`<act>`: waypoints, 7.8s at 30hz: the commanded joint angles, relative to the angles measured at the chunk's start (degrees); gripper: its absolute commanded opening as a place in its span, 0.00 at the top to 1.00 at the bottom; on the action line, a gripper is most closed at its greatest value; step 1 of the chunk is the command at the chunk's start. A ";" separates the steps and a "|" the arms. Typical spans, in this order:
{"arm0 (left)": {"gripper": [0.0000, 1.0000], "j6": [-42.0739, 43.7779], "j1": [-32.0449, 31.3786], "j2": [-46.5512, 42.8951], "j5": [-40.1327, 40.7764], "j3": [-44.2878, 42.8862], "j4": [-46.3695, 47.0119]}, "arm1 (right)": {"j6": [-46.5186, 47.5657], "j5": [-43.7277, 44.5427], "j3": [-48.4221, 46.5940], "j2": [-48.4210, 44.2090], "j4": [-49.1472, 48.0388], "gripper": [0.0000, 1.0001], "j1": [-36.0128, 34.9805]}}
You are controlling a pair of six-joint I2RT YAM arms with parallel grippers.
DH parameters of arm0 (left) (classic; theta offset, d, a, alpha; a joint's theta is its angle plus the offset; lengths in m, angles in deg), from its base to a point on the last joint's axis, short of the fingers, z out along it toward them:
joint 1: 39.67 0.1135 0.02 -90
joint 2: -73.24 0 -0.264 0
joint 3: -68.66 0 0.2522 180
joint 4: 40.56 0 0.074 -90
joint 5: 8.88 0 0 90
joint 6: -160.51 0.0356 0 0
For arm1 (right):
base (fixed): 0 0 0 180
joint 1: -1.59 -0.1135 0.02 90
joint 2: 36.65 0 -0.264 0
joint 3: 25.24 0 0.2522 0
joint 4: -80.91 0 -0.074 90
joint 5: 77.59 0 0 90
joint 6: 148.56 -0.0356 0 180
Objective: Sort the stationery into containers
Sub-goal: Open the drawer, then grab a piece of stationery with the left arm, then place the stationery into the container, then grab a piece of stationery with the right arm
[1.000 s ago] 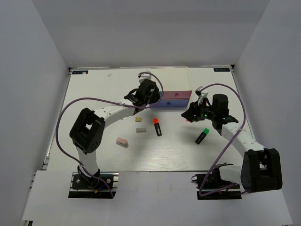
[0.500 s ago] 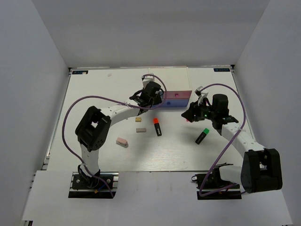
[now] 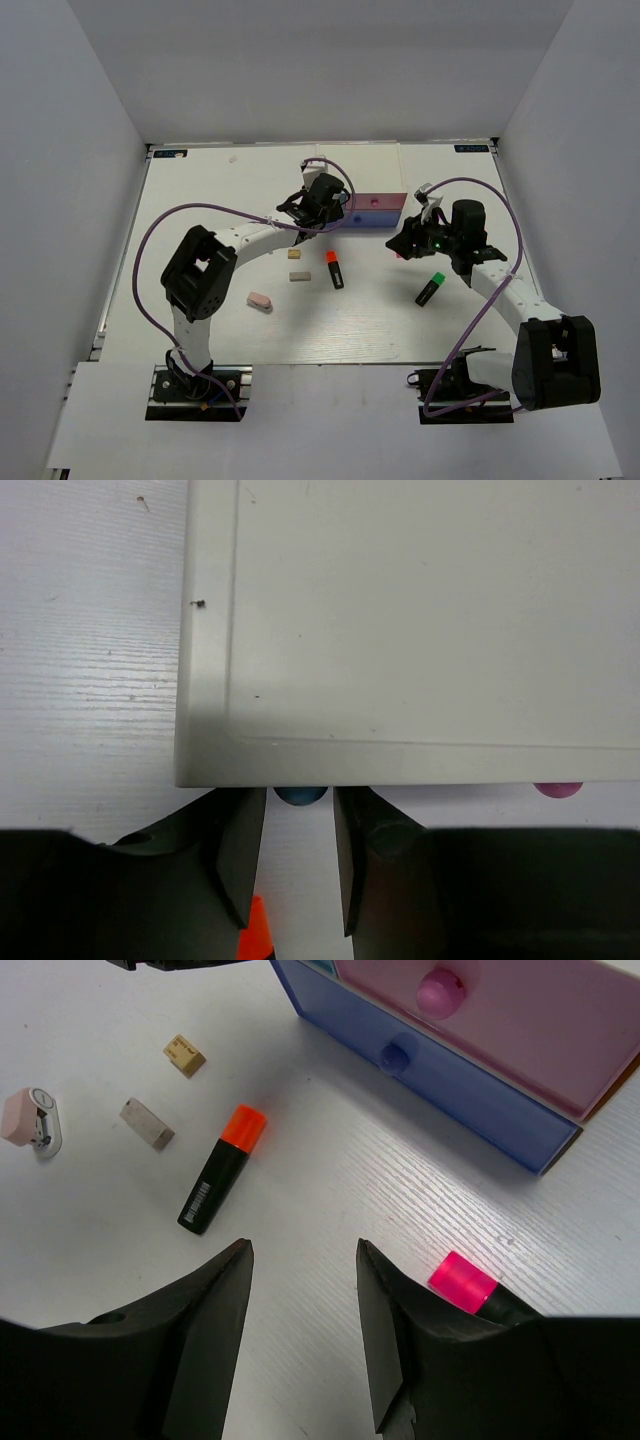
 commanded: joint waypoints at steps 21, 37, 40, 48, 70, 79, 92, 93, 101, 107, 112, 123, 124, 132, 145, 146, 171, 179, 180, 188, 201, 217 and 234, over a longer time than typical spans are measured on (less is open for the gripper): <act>0.86 1.65 -1.24 -2.77 2.48 -1.47 0.13 | 0.95 0.33 1.37 -1.77 0.14 0.47 0.10; 0.89 1.12 -5.73 -11.56 0.89 9.86 0.13 | 1.04 0.33 1.64 -1.69 -0.04 0.46 0.01; 0.90 0.07 -6.25 -12.17 0.89 10.66 -0.40 | 0.95 0.15 1.64 -1.60 0.05 0.46 0.01; 0.60 0.07 -7.31 -13.22 2.12 10.67 -1.54 | 1.48 -0.03 1.37 -1.51 0.14 0.46 0.09; 0.34 -8.46 -2.40 -31.86 -5.09 28.24 -11.13 | 9.99 -0.72 2.43 -1.86 4.35 0.80 -0.17; 0.29 -1.53 4.29 -23.61 -6.49 25.00 -8.49 | 13.26 -2.40 2.69 -3.18 6.91 0.88 -0.26; 0.29 5.69 5.96 -12.18 -7.64 19.02 -6.20 | 12.82 -1.61 3.13 -3.71 6.46 0.82 -0.34; 0.30 5.69 5.96 -12.17 -7.64 18.40 -6.20 | 12.64 -1.61 3.13 -3.62 6.38 0.82 -0.34; 0.38 6.92 5.96 -7.95 -5.09 16.20 -9.45 | 12.55 -1.35 3.13 -3.36 6.11 0.82 -0.17; 0.39 6.92 5.96 -7.43 -4.56 17.86 -9.45 | 12.29 -1.26 3.04 -3.18 6.11 0.81 -0.26; 0.47 6.92 5.44 -6.90 -4.56 18.40 -9.45 | 12.29 -1.26 2.78 -2.83 5.94 0.81 -0.08; 0.52 6.92 4.91 -4.52 -4.04 18.40 -12.27 | 12.11 -1.52 2.43 -2.74 6.11 0.78 -0.26; 0.52 6.92 4.91 -4.52 -4.04 18.40 -12.88 | 12.11 -1.26 2.69 -2.48 6.20 0.78 -0.17; 0.48 6.92 4.91 -4.52 -3.51 19.01 -12.88 | 12.02 -1.26 2.78 -2.65 6.20 0.77 -0.26; 0.84 5.78 4.91 -19.78 -4.04 19.71 -16.30 | 12.73 -0.90 3.39 -3.18 6.11 0.70 0.01; 0.86 5.78 4.91 -21.64 -4.73 20.33 -16.83 | 12.73 -1.08 3.65 -3.09 6.29 0.70 0.01; 0.81 9.12 4.38 -16.31 -13.53 0.21 -8.58 | 15.10 -2.40 4.18 -3.71 6.99 0.84 -0.70; 0.79 9.64 3.77 -14.02 -13.53 -2.43 -7.52 | 15.19 -2.49 3.74 -3.27 6.90 0.83 -0.70; 0.76 9.65 3.77 -14.02 -13.53 -3.13 -7.52 | 15.19 -2.57 3.83 -3.09 6.82 0.83 -0.61; 0.48 9.65 3.24 -11.65 -13.53 -3.66 -8.14 | 15.72 -2.92 3.57 -3.18 7.08 0.67 -0.70; 0.32 9.65 2.19 -15.41 -12.82 -5.95 -8.84 | 29.06 -16.45 1.64 -3.09 11.91 0.40 -1.83; 0.14 -11.96 3.59 -51.97 -2.28 37.37 -18.94 | 46.04 0.40 -5.91 11.67 2.77 0.32 -27.31; 0.12 -22.17 3.59 -73.61 0.53 47.49 -33.62 | 42.52 7.62 -28.86 37.25 8.65 0.41 -38.05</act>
